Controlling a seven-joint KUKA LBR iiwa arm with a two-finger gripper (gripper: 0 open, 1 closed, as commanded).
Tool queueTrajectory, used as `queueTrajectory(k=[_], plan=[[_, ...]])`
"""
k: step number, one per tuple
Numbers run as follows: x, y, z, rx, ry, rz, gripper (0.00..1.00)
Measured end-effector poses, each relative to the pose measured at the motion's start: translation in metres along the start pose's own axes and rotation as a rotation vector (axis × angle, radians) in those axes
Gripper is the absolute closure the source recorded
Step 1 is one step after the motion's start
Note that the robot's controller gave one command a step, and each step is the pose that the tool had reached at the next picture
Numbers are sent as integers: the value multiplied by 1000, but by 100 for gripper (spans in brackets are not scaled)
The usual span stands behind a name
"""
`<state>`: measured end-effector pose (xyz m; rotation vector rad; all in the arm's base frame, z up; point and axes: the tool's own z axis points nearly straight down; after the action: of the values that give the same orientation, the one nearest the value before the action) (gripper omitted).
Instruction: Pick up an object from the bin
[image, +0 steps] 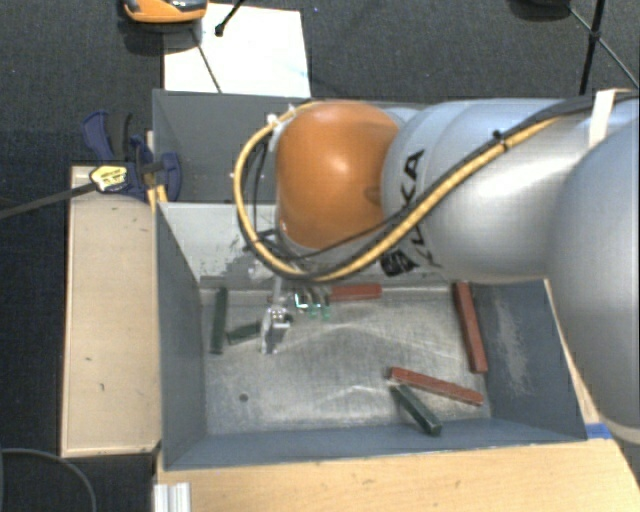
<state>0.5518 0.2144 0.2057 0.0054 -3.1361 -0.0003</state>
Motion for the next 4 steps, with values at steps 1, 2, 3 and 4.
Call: queueTrajectory(k=[1, 2, 3, 4], plan=[[-2, -1, -5, -1, -8, 5, 0], [-12, -14, 35, -2, -12, -96, 0], [-33, -36, 48, 0, -5, -280, 0], [-33, -50, 63, 0, -9, -266, 0]])
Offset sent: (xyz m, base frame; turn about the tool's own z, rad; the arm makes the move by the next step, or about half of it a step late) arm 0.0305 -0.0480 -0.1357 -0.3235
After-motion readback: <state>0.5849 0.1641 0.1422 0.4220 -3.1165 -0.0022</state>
